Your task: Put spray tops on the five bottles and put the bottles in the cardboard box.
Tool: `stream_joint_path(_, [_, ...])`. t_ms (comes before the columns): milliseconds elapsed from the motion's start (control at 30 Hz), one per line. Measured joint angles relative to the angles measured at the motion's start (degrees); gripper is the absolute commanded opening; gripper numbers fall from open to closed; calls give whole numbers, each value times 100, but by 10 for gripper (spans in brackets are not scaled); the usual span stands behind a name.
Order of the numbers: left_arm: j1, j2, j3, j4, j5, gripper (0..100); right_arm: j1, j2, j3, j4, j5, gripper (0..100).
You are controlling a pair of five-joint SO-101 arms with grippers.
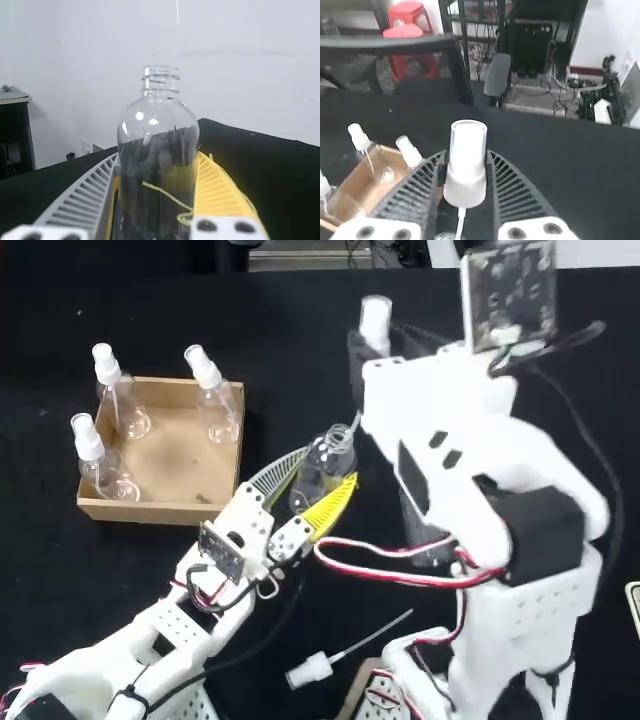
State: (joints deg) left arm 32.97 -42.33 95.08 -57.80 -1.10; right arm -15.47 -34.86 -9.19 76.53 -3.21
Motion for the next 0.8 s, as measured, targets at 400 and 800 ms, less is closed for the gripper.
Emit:
stream_joint_path(400, [0, 0, 0, -9, 0, 30, -536, -2681, 4422, -2488, 0, 23])
stream_joint_path(800, [-9, 0, 0, -9, 0, 30, -545, -3323, 4580, -2040, -9, 194])
